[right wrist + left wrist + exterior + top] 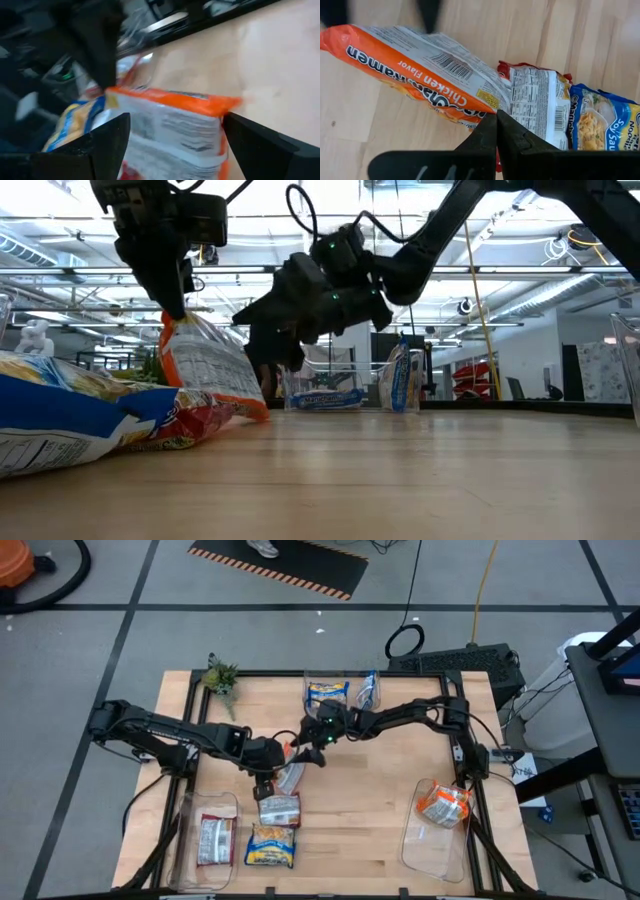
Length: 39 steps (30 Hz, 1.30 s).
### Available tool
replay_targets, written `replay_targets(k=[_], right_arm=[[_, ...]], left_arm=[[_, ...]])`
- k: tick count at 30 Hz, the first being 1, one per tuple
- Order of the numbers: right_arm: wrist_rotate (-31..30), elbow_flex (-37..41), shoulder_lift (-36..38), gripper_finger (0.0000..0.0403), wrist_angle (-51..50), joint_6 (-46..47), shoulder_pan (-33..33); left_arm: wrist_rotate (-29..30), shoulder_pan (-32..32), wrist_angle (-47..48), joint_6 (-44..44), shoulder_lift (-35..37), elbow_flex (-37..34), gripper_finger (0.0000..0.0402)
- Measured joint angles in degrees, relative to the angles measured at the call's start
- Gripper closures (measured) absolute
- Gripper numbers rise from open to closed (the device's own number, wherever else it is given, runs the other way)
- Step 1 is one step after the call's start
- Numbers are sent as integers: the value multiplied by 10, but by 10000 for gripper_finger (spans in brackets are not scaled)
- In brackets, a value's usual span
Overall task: Sort Maruchan noodles
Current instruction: Put the orange noodle pack into the bottom right transparent bin
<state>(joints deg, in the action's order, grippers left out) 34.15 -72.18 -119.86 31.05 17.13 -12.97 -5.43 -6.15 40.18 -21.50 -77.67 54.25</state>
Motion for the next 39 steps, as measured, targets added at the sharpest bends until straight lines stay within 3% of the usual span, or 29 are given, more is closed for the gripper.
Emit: replay_targets(k=[4, 18, 23, 39], right_arm=[[34, 0, -13, 90, 5, 5, -1], [31, 0, -20, 90, 4, -13, 24], [3, 0, -20, 93, -4, -13, 43], [47, 0, -18, 260, 8, 49, 51]], left_arm=[[5, 0, -1, 2, 0, 0, 402], [7, 0, -7, 5, 0, 0, 402], [4, -1, -7, 16, 0, 0, 402], [39, 0, 18, 33, 0, 0, 402]])
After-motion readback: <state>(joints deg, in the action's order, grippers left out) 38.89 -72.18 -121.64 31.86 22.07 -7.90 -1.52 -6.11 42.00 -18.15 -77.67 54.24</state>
